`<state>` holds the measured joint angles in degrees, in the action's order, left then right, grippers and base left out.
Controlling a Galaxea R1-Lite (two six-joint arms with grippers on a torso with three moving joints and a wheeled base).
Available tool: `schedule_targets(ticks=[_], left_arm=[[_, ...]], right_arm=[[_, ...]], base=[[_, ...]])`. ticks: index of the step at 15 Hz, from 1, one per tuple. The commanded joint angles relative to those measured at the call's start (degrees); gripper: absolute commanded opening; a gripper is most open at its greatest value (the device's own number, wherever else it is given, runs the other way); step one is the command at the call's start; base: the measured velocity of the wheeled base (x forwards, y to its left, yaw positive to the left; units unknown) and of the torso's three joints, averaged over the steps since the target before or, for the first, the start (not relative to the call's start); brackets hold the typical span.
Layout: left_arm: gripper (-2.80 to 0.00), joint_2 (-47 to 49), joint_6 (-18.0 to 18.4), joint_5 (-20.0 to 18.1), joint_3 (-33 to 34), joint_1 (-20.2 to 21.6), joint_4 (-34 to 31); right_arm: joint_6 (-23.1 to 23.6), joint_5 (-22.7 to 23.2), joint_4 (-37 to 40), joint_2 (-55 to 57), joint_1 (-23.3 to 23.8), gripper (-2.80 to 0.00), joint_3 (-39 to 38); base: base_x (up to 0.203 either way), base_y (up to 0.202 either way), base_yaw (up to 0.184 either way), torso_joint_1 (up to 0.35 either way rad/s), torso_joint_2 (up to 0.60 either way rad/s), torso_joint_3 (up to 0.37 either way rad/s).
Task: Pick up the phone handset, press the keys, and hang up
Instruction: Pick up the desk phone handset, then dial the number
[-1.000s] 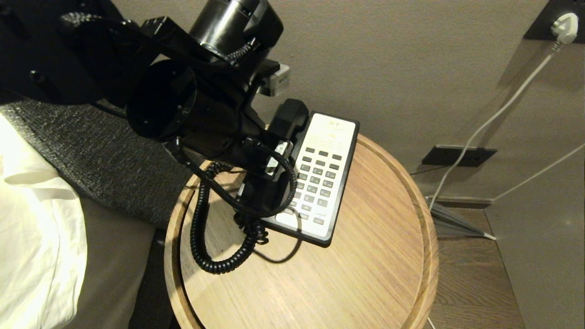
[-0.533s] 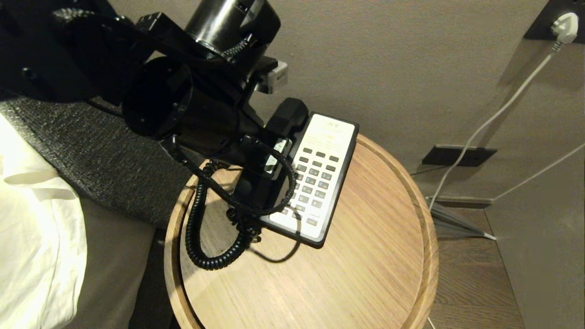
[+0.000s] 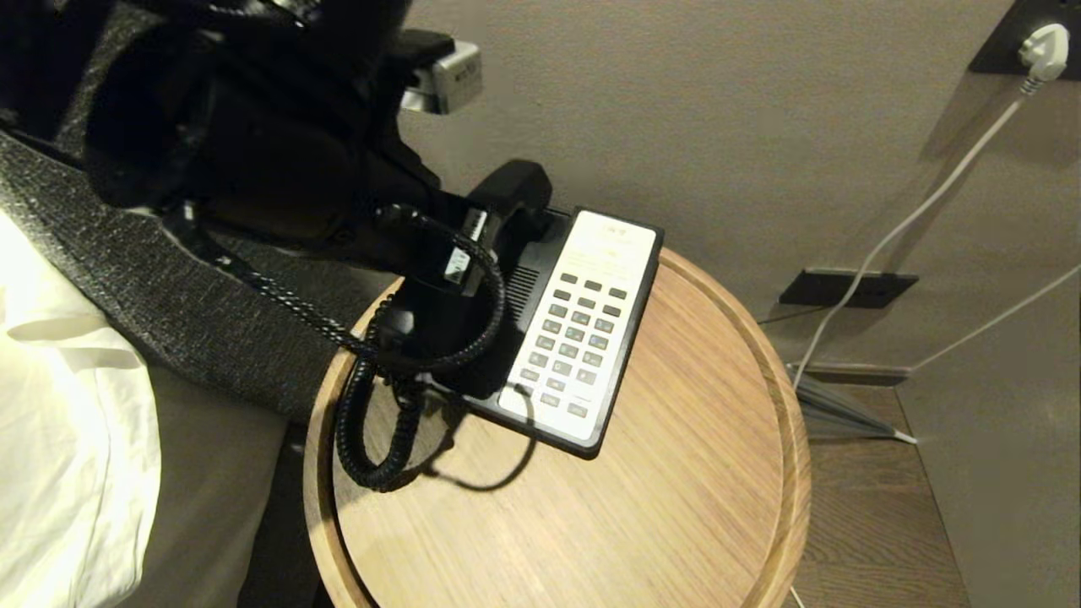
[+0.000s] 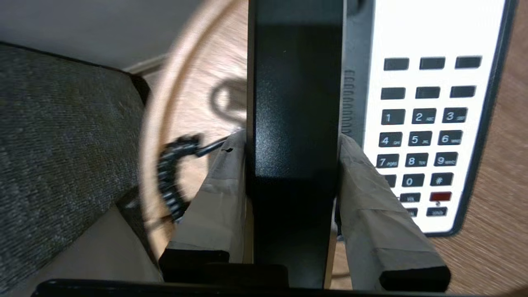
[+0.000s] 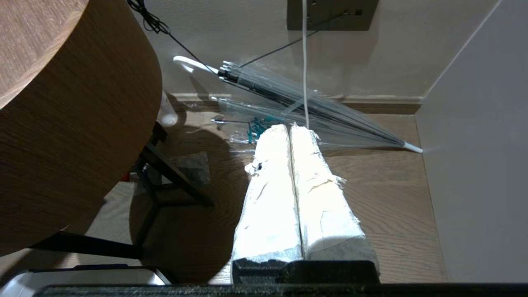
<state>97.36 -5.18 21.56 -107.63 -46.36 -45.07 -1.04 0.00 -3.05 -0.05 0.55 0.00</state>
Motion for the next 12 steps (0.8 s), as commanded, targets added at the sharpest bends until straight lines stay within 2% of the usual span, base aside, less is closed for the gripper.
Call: schedule_targets(ticks=[1, 3, 7, 9, 12], left_arm=[[-2.8, -4.9, 0.0, 0.1, 0.0, 0.0, -0.3], [-2.8, -8.3, -0.8, 0.1, 0.0, 0.0, -0.3], [-2.8, -17.7, -5.7, -0.5, 1.1, -0.4, -0.3], [-2.8, -23.6, -8.5, -2.1, 2.5, -0.6, -0.1], [-2.8, -32.9, -18.9, -7.7, 7.4, -0.6, 2.7]], right_arm=[[0.0, 0.0, 0.0, 0.0, 0.1, -2.8, -1.2], [0.0, 0.0, 0.0, 0.0, 0.1, -2.8, -1.2], [0.0, 0.0, 0.0, 0.0, 0.0, -2.8, -1.2], [0.0, 0.0, 0.0, 0.0, 0.0, -2.8, -1.2], [0.0, 0.0, 0.0, 0.0, 0.1, -2.8, -1.2]], base=[[0.0, 0.0, 0.0, 0.0, 0.0, 0.0], [0.0, 0.0, 0.0, 0.0, 0.0, 0.0], [0.0, 0.0, 0.0, 0.0, 0.0, 0.0], [0.0, 0.0, 0.0, 0.0, 0.0, 0.0], [0.0, 0.0, 0.0, 0.0, 0.0, 0.0]])
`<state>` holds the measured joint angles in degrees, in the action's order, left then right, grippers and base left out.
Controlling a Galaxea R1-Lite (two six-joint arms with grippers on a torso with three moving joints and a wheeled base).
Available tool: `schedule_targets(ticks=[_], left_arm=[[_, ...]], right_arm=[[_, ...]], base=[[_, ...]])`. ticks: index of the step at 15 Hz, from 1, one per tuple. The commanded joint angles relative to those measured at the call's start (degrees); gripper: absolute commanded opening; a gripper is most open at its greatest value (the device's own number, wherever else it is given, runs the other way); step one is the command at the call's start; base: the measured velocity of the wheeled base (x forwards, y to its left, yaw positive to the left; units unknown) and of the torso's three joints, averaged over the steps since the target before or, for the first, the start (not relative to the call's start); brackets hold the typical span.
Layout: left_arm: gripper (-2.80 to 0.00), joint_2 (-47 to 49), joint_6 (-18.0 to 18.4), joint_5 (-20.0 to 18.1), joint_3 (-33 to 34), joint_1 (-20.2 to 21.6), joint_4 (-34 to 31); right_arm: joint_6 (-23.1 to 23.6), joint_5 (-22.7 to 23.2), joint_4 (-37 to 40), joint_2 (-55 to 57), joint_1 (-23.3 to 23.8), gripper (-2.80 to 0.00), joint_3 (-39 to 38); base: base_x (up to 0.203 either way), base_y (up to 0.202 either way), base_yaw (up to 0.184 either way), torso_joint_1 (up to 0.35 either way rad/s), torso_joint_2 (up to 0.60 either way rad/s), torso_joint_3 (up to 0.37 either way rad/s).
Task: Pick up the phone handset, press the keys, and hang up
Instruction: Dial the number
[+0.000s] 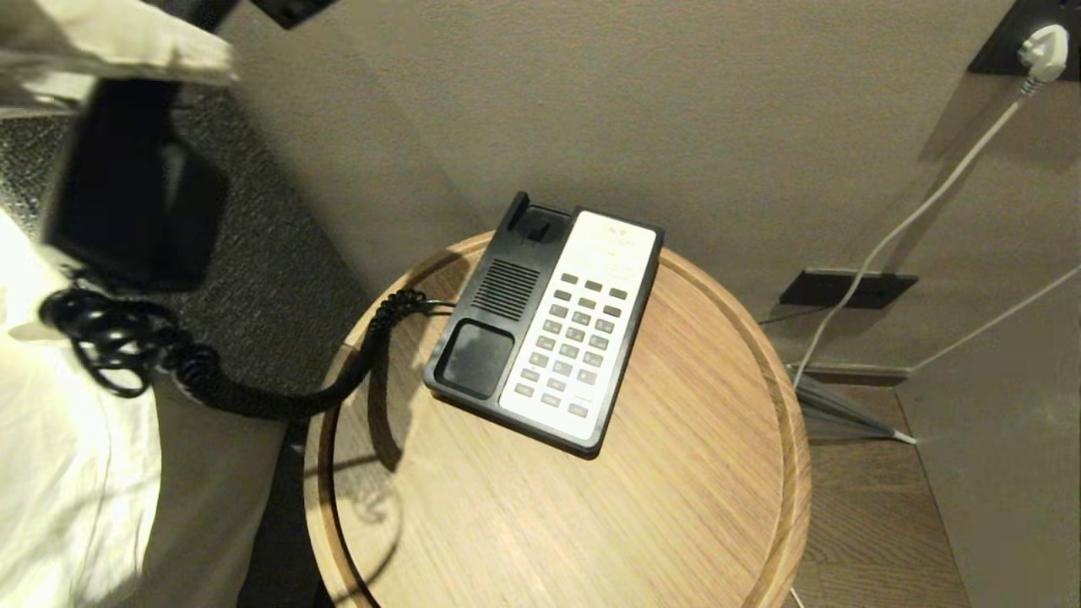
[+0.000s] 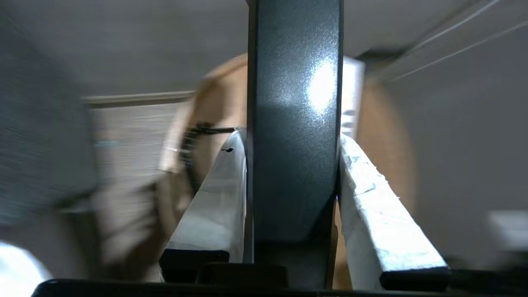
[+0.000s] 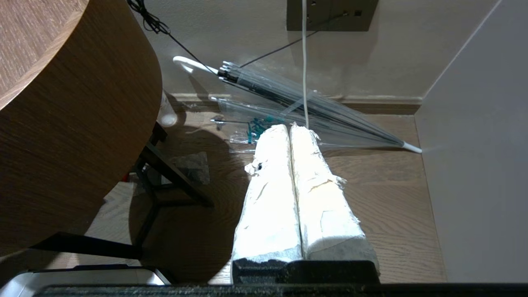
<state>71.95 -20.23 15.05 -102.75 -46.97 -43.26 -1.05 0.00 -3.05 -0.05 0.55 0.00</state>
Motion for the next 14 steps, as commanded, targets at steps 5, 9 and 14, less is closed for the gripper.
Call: schedule_targets(ticks=[5, 9, 14], left_arm=[[-2.8, -24.8, -8.1, -2.9, 25.0, 0.3, 7.5], [-2.8, -29.8, -5.7, -3.7, 28.7, 0.4, 13.0], [-2.8, -32.6, -3.8, -10.5, 28.5, 0.4, 25.2]], right_arm=[[0.0, 0.0, 0.0, 0.0, 0.0, -2.8, -1.2], [0.0, 0.0, 0.0, 0.0, 0.0, -2.8, -1.2], [0.0, 0.0, 0.0, 0.0, 0.1, -2.8, -1.2]], base=[[0.0, 0.0, 0.0, 0.0, 0.0, 0.0], [0.0, 0.0, 0.0, 0.0, 0.0, 0.0], [0.0, 0.0, 0.0, 0.0, 0.0, 0.0]])
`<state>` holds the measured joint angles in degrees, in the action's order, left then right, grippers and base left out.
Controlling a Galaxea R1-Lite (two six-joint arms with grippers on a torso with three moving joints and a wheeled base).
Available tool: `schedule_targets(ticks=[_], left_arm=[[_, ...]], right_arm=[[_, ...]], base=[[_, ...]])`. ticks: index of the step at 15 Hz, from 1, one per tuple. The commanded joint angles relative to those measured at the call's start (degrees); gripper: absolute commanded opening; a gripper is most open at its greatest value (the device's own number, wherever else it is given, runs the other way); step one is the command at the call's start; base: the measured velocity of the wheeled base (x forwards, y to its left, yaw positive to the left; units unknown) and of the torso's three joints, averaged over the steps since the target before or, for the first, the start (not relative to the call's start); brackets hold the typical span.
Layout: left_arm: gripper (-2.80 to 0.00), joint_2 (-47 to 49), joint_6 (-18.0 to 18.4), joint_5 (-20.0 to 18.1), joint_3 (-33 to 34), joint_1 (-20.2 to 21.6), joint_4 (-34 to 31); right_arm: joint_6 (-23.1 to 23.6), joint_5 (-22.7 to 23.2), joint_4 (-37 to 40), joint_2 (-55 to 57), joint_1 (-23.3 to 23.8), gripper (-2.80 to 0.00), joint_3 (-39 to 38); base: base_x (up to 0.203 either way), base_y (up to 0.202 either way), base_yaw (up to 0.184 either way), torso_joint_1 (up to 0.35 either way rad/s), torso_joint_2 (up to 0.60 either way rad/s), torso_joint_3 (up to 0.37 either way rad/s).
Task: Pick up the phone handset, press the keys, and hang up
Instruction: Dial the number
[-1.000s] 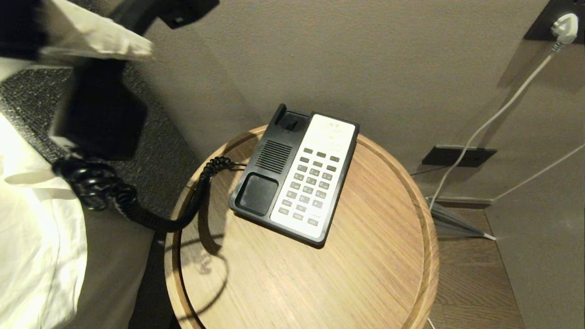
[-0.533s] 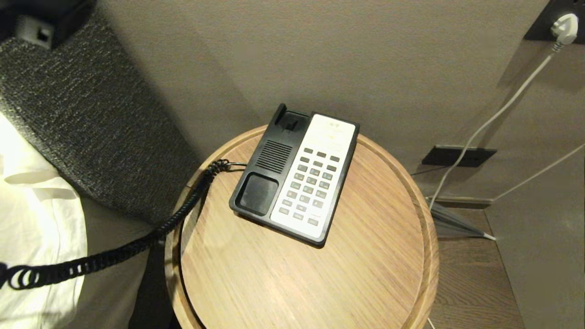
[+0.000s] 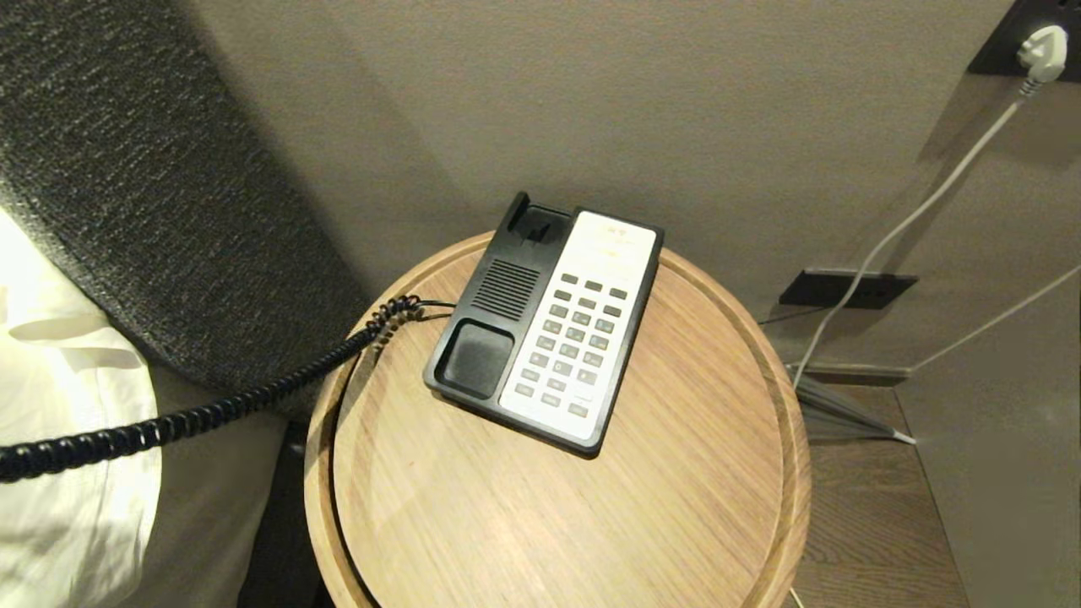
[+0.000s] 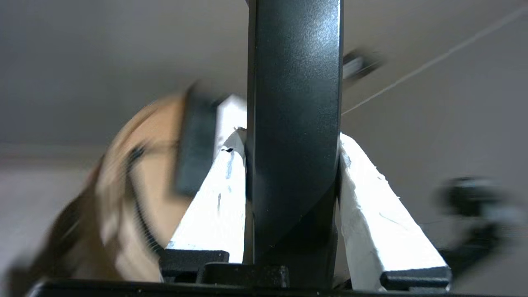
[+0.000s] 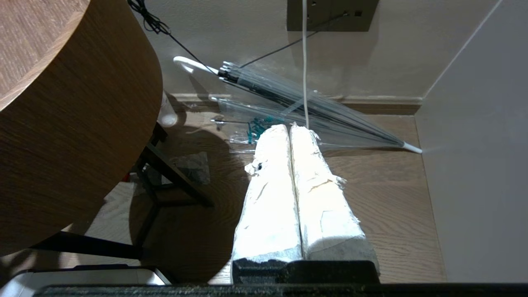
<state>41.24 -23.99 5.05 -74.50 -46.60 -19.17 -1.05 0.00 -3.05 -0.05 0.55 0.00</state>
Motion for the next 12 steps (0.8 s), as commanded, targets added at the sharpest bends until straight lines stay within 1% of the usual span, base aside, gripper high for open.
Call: schedule_targets(ticks=[1, 6, 11, 12], left_arm=[[-2.8, -2.6, 0.1, -0.7, -0.1, 0.0, 1.3], [-2.8, -4.9, 0.1, -0.7, 2.7, 0.1, 1.9], [-2.8, -4.7, 0.4, -1.2, 2.8, 0.2, 1.9], [-2.8, -4.8, 0.4, -1.3, 2.9, 0.2, 1.9]], right_arm=[[0.0, 0.0, 0.0, 0.0, 0.0, -2.8, -1.2], [0.0, 0.0, 0.0, 0.0, 0.0, -2.8, -1.2], [0.0, 0.0, 0.0, 0.0, 0.0, -2.8, -1.2], [1.1, 0.4, -0.1, 0.0, 0.0, -2.8, -1.2]], base=[[0.0, 0.0, 0.0, 0.0, 0.0, 0.0], [0.0, 0.0, 0.0, 0.0, 0.0, 0.0], [0.0, 0.0, 0.0, 0.0, 0.0, 0.0], [0.0, 0.0, 0.0, 0.0, 0.0, 0.0]])
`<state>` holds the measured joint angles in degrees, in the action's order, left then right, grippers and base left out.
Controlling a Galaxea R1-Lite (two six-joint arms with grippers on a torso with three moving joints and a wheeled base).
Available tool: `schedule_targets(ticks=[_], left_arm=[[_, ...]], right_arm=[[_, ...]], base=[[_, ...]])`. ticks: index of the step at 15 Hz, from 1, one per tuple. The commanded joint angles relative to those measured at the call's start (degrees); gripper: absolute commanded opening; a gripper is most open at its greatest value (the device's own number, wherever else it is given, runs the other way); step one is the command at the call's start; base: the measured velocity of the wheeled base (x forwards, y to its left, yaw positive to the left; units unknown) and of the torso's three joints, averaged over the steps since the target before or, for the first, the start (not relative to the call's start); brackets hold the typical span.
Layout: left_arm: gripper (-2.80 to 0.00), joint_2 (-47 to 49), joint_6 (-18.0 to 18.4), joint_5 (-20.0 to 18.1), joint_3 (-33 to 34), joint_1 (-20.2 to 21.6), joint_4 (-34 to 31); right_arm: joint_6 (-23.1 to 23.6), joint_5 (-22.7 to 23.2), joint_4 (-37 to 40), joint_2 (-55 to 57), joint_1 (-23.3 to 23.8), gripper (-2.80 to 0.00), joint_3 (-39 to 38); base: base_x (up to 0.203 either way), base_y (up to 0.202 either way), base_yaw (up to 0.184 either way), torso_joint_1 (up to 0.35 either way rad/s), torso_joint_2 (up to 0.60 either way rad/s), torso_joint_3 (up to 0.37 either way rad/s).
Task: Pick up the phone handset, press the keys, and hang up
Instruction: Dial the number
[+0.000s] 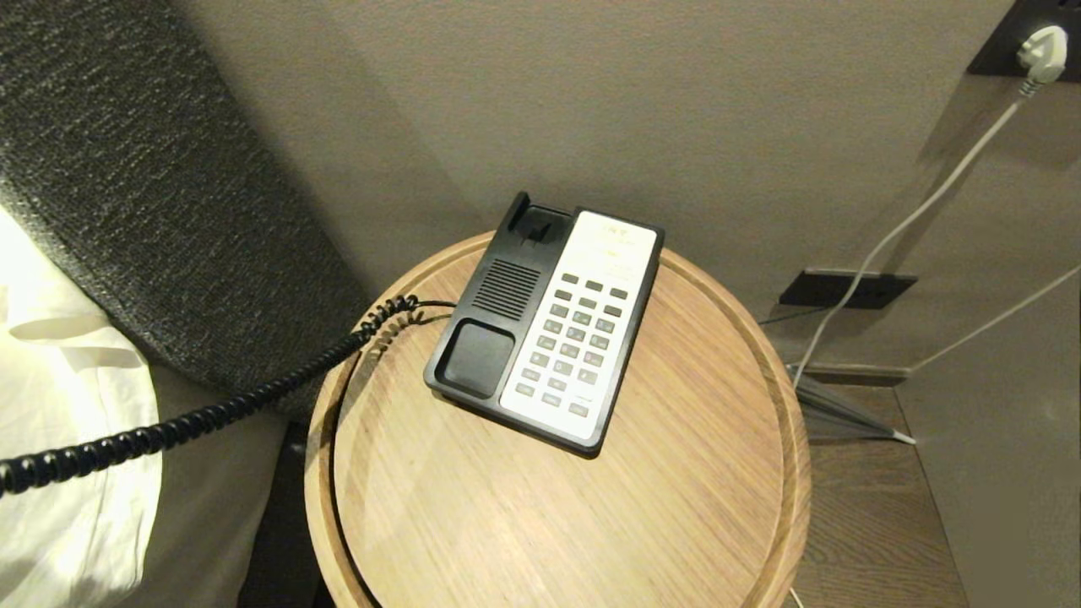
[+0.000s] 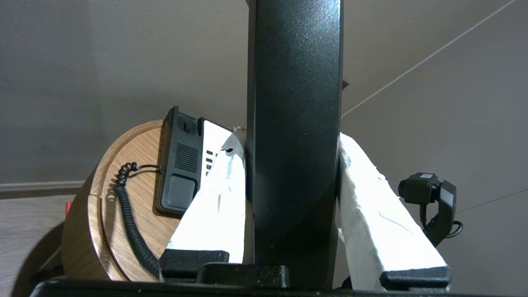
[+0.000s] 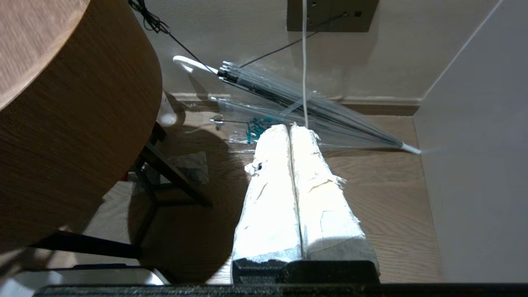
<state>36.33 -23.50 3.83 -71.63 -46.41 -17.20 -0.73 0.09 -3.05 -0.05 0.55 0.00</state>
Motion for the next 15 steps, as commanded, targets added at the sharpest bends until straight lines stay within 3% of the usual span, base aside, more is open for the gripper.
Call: schedule_targets(ticks=[1, 3, 5, 8, 10, 11, 15], left_arm=[[-2.8, 0.1, -0.1, 0.0, 0.2, 0.1, -0.1], [-2.8, 0.1, 0.2, 0.0, 0.2, 0.2, -0.1], [-2.8, 0.1, 0.7, 0.1, 0.9, 0.8, 0.0], [-2.8, 0.3, 0.7, 0.2, 1.1, 0.8, 1.7], [-2.8, 0.5, 0.7, 0.0, 1.0, 0.9, 1.9], [-2.8, 0.5, 0.7, 0.0, 1.1, 0.9, 1.9], [-2.8, 0.0, 0.8, -0.2, 1.6, 0.9, 1.9]], right_arm=[[1.5, 0.2, 0.0, 0.0, 0.0, -2.8, -1.2], [1.5, 0.2, -0.5, 0.0, 0.0, -2.8, -0.5], [1.2, 1.9, 2.9, 0.0, 0.0, -2.8, 7.7], [-1.6, 7.5, 24.4, 0.0, 0.0, -2.8, 31.9], [-3.8, 16.7, 39.0, 0.7, 0.0, -2.8, 42.1], [-4.4, 18.8, 41.2, 3.1, 0.0, -2.8, 43.8], [-4.1, 26.4, 33.9, 27.0, 0.3, -2.8, 45.4]], base=[[0.0, 0.0, 0.0, 0.0, 0.0, 0.0], [0.0, 0.0, 0.0, 0.0, 0.0, 0.0], [0.0, 0.0, 0.0, 0.0, 0.0, 0.0], [0.0, 0.0, 0.0, 0.0, 0.0, 0.0], [0.0, 0.0, 0.0, 0.0, 0.0, 0.0], [0.0, 0.0, 0.0, 0.0, 0.0, 0.0], [0.0, 0.0, 0.0, 0.0, 0.0, 0.0]])
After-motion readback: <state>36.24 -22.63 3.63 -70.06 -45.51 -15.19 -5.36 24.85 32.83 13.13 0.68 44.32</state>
